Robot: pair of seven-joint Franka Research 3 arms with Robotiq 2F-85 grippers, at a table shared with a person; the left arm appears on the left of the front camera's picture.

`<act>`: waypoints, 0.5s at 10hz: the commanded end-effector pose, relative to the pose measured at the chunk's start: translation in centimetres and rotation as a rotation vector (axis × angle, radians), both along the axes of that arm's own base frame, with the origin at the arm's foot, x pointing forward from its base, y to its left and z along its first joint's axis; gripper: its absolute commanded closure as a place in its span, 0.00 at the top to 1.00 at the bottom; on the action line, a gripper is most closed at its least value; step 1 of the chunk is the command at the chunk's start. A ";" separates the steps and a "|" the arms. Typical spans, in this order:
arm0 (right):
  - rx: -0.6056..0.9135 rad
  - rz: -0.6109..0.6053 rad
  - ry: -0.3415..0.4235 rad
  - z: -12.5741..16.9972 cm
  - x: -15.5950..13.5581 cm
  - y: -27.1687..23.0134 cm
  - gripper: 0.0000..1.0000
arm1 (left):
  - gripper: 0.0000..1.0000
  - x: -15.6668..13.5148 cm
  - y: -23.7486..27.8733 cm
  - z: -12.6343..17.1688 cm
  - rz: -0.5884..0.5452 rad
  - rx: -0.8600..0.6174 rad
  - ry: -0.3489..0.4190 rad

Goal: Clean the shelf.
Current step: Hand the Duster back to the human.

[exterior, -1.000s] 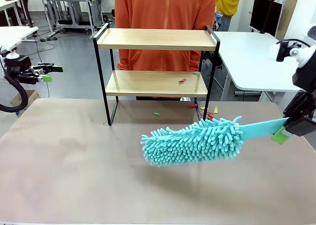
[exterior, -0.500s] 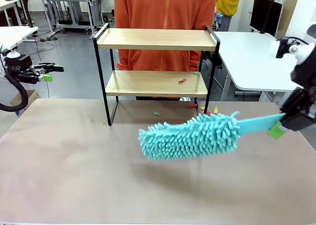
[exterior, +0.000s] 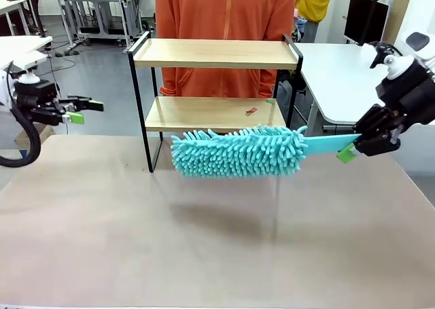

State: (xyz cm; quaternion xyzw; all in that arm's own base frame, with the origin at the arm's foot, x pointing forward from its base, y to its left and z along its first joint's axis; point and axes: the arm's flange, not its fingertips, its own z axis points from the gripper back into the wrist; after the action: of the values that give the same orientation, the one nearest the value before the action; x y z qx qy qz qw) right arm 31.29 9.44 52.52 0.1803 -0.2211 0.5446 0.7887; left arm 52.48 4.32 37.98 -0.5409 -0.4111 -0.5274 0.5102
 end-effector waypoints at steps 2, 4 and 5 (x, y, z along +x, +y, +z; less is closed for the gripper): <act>0.170 0.154 -0.080 -2.9 1.6 -1.5 0.13 | 1.00 -7.6 -2.2 -1.4 0.093 -0.051 0.018; 0.207 0.225 -0.103 -3.8 2.5 -1.6 0.13 | 1.00 -11.2 -4.3 -2.3 0.152 -0.073 -0.031; 0.218 0.261 -0.123 -4.3 2.7 -1.4 0.13 | 1.00 -12.4 -5.5 -2.7 0.165 -0.067 -0.058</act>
State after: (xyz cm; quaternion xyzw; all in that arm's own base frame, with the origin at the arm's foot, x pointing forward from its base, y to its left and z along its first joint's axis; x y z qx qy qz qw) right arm 34.07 7.79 49.78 0.2386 -0.2881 0.6101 0.6984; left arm 41.17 0.26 34.80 -0.5334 -0.4591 -0.4791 0.5247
